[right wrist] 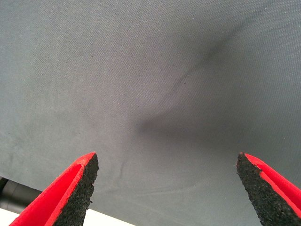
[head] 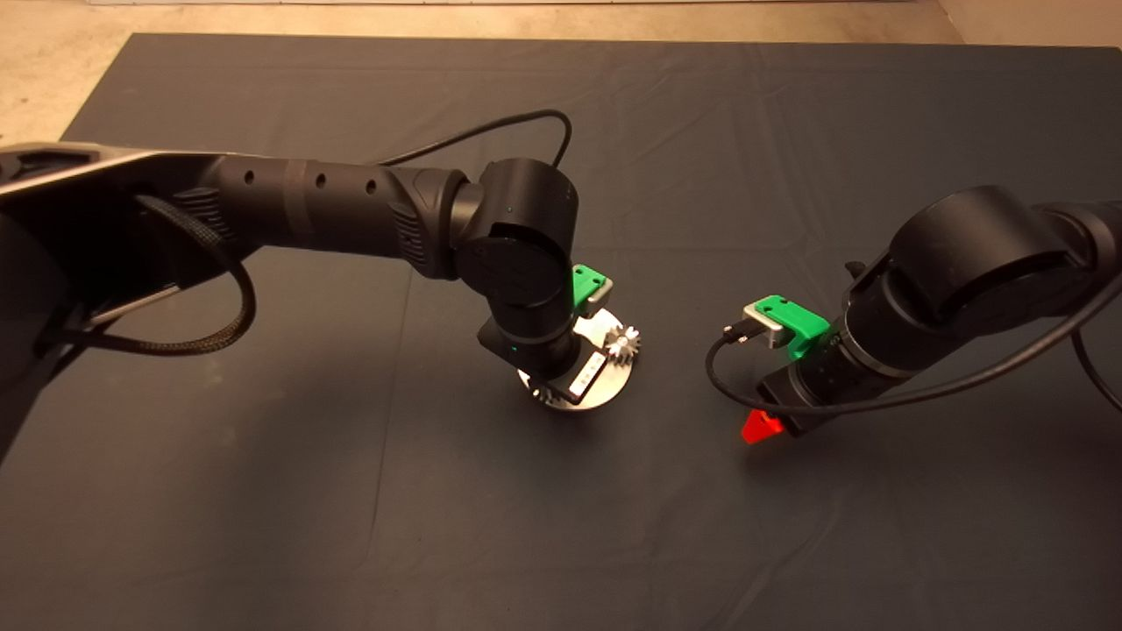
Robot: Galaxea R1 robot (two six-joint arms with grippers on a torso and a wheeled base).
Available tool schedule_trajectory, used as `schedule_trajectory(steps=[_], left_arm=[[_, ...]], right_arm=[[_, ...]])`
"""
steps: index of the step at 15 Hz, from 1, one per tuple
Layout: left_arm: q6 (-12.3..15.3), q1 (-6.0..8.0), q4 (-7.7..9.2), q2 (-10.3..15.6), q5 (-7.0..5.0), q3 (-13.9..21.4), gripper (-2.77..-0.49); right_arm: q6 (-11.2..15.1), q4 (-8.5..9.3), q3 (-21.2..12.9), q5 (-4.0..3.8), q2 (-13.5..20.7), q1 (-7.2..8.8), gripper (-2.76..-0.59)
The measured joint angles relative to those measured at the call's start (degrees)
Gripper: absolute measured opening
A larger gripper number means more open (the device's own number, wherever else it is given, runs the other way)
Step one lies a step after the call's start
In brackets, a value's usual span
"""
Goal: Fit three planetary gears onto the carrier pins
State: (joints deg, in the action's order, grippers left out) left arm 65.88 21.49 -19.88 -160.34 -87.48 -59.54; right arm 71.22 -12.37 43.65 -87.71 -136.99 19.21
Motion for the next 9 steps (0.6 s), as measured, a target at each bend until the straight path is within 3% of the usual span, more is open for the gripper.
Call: schedule_trajectory(steps=[9], left_arm=[[0.4,-0.02,0.18,0.0,0.02,-1.5,-2.33]], right_arm=[[0.0,0.0,0.0,0.0,0.0,-0.01,-1.18]])
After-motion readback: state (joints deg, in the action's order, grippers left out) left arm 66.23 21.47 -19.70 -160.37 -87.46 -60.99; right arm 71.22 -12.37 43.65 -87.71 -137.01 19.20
